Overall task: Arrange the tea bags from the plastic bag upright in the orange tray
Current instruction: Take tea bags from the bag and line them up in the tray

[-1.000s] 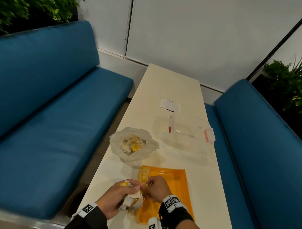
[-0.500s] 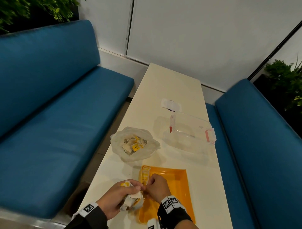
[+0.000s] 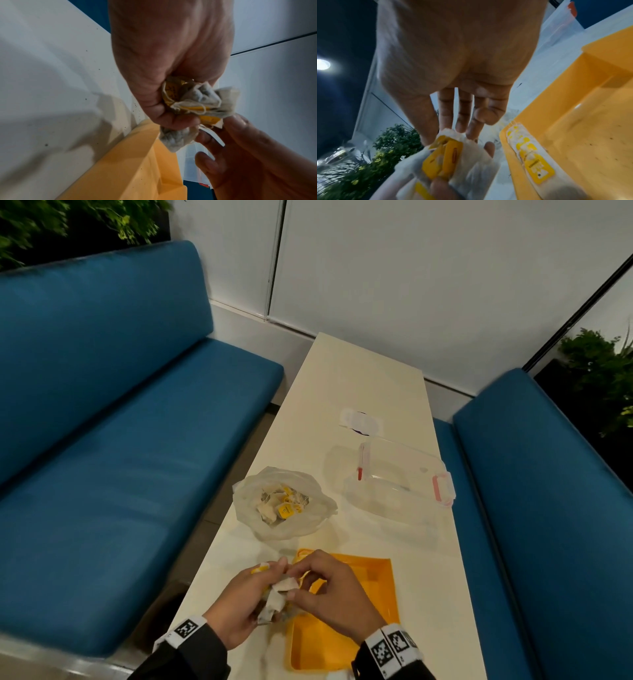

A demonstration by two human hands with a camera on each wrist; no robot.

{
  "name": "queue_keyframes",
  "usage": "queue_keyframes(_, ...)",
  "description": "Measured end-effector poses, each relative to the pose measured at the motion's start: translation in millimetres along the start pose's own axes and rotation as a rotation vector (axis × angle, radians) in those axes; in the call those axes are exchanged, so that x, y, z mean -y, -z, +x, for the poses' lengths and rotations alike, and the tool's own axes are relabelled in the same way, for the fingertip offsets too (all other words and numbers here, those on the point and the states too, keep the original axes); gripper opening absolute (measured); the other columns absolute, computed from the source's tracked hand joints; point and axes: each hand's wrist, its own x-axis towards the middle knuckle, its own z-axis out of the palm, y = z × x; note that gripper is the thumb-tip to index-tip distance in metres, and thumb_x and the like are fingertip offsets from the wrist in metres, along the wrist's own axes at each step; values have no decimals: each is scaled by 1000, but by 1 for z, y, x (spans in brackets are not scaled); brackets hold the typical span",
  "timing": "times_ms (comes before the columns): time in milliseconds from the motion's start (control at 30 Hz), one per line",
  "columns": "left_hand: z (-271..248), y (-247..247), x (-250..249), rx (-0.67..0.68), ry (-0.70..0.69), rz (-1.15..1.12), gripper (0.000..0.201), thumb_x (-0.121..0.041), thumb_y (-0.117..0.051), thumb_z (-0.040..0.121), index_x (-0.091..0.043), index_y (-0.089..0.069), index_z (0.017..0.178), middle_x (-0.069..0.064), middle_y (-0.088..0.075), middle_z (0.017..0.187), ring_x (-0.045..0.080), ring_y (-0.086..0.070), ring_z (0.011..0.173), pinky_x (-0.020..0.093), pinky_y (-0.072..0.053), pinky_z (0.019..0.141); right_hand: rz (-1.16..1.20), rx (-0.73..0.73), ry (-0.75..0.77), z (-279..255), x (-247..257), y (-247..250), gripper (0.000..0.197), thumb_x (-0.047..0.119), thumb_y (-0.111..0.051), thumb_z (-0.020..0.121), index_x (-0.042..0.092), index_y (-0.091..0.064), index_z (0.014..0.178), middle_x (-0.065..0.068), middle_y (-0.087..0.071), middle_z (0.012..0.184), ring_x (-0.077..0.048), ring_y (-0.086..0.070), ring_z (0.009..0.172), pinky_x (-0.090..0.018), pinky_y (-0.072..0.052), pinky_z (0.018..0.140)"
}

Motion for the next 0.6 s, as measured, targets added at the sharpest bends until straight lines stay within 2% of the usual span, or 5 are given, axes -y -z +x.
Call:
queue_keyframes(100,2,-3,-2,13,-1,4,46,-47,-58,97,-8,-76,111,21,-72,102,27,-63,81,33,-48,64,-30,-12,-7,2,2,0,24,22,-83,72,33,-72,90,7,-61,97,-7,-61,81,-11,-43,66)
queue_keyframes(267,3,-4,-5,11,-12,-6,45,-48,-55,98,-10,-73,115,16,-74,98,20,-68,71,29,-50,57,-24,-51,-14,5,-5,2,20,21,-81,78,38,-72,83,6,-66,96,-4,-62,82,-13,-46,70)
queue_keyframes(367,2,-5,-6,4,-13,-26,44,-49,-60,92,-14,-78,110,19,-74,106,26,-65,82,31,-50,59,46,-86,-44,6,-9,3,14,16,-78,82,30,-76,83,8,-69,86,-5,-62,78,-18,-49,73)
queue_keyframes(467,1,-3,-4,34,-30,-44,43,-46,-63,91,-13,-75,117,19,-68,103,26,-60,85,32,-48,61,102,-177,-74,8,-12,5,6,14,-75,86,19,-76,82,5,-71,77,-8,-64,73,-23,-52,69)
queue_keyframes(600,1,2,-1,89,-75,23,45,-37,-76,88,-8,-70,122,16,-65,101,24,-59,81,32,-48,64,201,-206,-105,10,-7,8,7,9,-69,91,5,-72,87,1,-68,65,-7,-61,57,-15,-44,54)
